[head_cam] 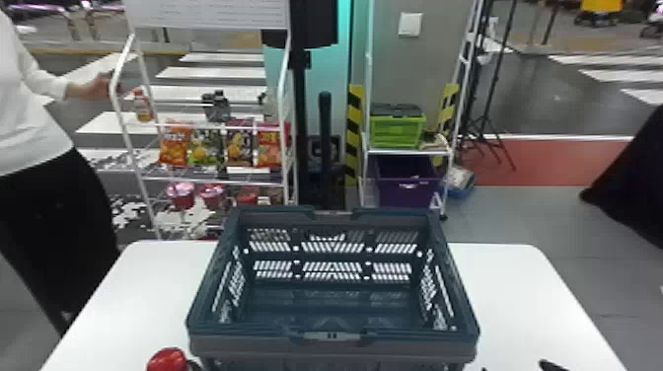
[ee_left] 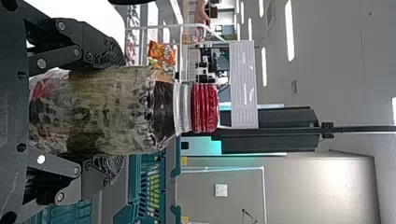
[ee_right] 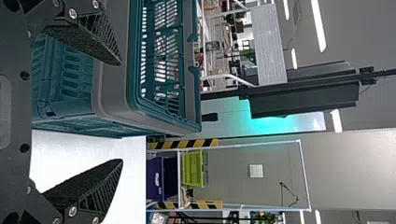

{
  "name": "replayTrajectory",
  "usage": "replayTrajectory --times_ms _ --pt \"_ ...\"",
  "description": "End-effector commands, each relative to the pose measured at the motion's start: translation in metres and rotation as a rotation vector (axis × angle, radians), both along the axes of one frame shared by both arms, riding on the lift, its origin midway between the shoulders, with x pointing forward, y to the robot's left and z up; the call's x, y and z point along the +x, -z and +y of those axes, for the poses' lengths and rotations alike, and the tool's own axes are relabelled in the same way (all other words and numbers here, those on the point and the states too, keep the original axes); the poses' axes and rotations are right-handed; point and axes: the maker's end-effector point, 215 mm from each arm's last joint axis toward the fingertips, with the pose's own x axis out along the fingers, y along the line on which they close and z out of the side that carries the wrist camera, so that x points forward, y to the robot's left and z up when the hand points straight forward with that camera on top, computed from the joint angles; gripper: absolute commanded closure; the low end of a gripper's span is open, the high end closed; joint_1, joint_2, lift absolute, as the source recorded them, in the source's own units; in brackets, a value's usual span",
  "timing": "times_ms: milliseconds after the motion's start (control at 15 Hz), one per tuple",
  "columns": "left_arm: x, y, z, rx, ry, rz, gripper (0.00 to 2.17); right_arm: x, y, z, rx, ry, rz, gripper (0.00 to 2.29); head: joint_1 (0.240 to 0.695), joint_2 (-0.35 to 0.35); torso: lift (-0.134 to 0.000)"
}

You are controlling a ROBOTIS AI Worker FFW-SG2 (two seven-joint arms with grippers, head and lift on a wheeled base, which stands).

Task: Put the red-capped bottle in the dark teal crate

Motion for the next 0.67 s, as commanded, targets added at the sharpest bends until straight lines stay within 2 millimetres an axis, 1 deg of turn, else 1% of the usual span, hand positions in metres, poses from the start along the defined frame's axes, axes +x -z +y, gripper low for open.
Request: replayTrajectory --times_ms 0,600 --pt "-0.0006 0.0003 0.0003 -0.001 -0.002 0.001 2.15 -0.0004 -0.0002 0.0 -0.001 -0.001 0.0 0.15 0.499 0.0 0.0" --pt "0.0001 -0.002 0.0006 -0.001 -0.002 -0.002 2.15 -0.0014 0.0007 0.0004 0.007 0.0 0.006 0.15 0.499 0.0 0.0"
